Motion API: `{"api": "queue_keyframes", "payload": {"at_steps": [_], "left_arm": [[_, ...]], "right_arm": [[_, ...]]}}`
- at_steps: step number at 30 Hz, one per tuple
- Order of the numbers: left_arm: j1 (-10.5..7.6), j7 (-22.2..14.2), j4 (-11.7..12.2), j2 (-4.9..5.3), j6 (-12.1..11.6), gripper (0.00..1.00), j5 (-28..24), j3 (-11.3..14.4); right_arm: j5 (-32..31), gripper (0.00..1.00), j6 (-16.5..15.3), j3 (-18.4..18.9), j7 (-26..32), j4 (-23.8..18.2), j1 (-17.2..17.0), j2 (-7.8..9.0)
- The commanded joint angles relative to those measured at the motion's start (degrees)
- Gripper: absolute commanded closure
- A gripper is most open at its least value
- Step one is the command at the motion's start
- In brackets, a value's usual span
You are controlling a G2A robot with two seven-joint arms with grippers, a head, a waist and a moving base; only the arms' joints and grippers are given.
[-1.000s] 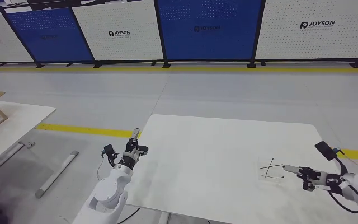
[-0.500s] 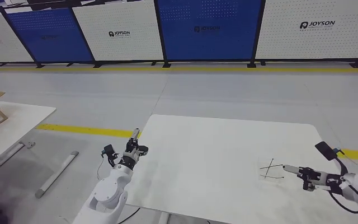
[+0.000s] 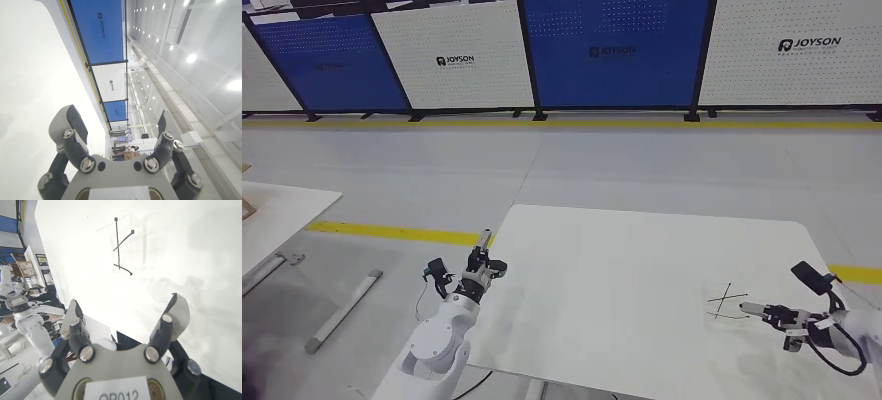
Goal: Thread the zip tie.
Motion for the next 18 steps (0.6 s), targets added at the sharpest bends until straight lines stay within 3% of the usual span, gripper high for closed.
{"api": "queue_keyframes", "payload": {"at_steps": [1,9,12,13,18], "left_arm": [[0.00,0.0,0.0,0.00,0.0,0.00,0.0,0.0],[0.00,0.0,0.0,0.00,0.0,0.00,0.0,0.0],[0.00,0.0,0.0,0.00,0.0,0.00,0.0,0.0],[0.00,0.0,0.0,0.00,0.0,0.00,0.0,0.0],[0.00,0.0,0.0,0.00,0.0,0.00,0.0,0.0]], "right_arm": [[-0.1,0.00,0.1,0.0,0.0,0.0,0.0,0.00],[-0.1,0.00,0.1,0.0,0.0,0.0,0.0,0.00],[-0.1,0.00,-7.8,-3.0,0.2,3.8,0.9,0.92],[0.1,0.00,-8.5,-3.8,0.2,5.1,1.8,1.41],[0.8,0.00,-6.6,-9.3,0.2,8.4,5.7,3.87]]}}
